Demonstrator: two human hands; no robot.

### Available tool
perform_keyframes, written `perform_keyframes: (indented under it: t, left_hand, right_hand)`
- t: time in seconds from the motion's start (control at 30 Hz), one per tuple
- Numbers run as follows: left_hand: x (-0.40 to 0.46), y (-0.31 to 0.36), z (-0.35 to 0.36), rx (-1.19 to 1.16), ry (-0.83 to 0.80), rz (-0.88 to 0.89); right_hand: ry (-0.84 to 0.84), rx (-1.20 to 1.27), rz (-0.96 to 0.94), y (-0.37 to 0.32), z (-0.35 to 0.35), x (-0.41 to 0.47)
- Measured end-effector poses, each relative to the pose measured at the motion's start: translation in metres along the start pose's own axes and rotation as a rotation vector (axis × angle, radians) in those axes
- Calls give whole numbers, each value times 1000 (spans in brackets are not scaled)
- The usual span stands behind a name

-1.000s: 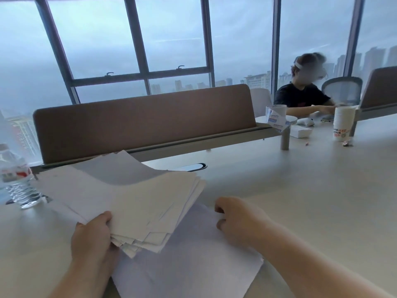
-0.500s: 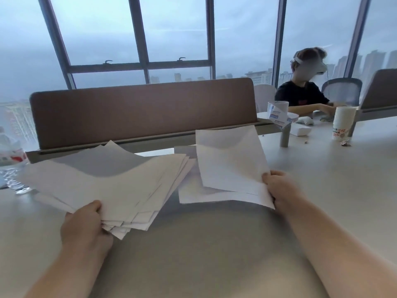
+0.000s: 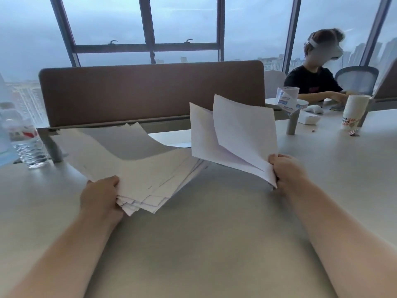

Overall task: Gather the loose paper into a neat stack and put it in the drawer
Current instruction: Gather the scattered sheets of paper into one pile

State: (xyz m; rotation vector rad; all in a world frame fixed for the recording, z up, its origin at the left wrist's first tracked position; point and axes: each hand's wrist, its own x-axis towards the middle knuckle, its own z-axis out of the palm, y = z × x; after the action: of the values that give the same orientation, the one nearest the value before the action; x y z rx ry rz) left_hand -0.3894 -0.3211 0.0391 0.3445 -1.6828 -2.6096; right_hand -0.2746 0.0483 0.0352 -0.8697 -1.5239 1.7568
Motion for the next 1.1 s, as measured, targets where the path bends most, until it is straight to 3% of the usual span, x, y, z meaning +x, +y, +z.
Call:
perform_keyframes:
  t: [0.1,0.23,0.4,0.67,0.87,1.1]
  left_hand:
    - [-11,1,7,197,-106,35]
    - [-20,0,11,496,-226,113]
    - [-25,-12,16,492,-351,89]
    - [-34,-21,22,408,-424,92]
    - [-36,-22,22,470,-422,87]
    - [-37,-21,21,470,-363,131]
  right_hand:
    - [-57,-21,-36,1,10,-8]
    - [-32,-275,-229,4,20,-22]
    - [-13,-403,-383,11,32,-35]
    - [-36,-485,-457,28,47,-42]
    - [-35,-509,-471,28,46,-40]
    - [198,-361,-421,2,19,-14]
